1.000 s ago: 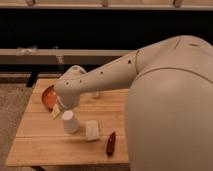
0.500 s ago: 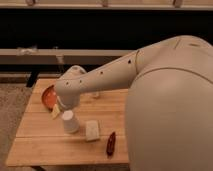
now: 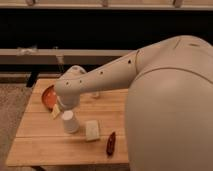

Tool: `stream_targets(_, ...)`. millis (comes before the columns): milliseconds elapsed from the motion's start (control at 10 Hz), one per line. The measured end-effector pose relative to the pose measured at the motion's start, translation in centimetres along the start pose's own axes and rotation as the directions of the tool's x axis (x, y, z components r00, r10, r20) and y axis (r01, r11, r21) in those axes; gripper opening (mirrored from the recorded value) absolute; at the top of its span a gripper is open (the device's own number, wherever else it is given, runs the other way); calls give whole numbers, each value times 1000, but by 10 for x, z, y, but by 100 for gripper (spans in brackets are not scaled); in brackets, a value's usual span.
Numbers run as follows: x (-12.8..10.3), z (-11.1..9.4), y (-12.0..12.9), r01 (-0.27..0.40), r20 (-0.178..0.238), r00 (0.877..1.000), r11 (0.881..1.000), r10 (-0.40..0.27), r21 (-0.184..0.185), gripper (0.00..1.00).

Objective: Place the pepper in the ceramic bowl

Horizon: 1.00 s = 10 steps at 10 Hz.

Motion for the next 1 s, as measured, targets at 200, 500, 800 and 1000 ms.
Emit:
stream_targets(200, 0, 0, 0, 0, 0, 1000, 1000, 0, 0, 80)
stream_targets(500, 0, 0, 0, 0, 0, 1000, 1000, 0, 0, 80)
stream_targets(800, 0, 0, 0, 0, 0, 1000, 1000, 0, 0, 80)
stream_targets(1000, 1, -1, -1, 3, -5, 1000, 1000, -3, 9, 80)
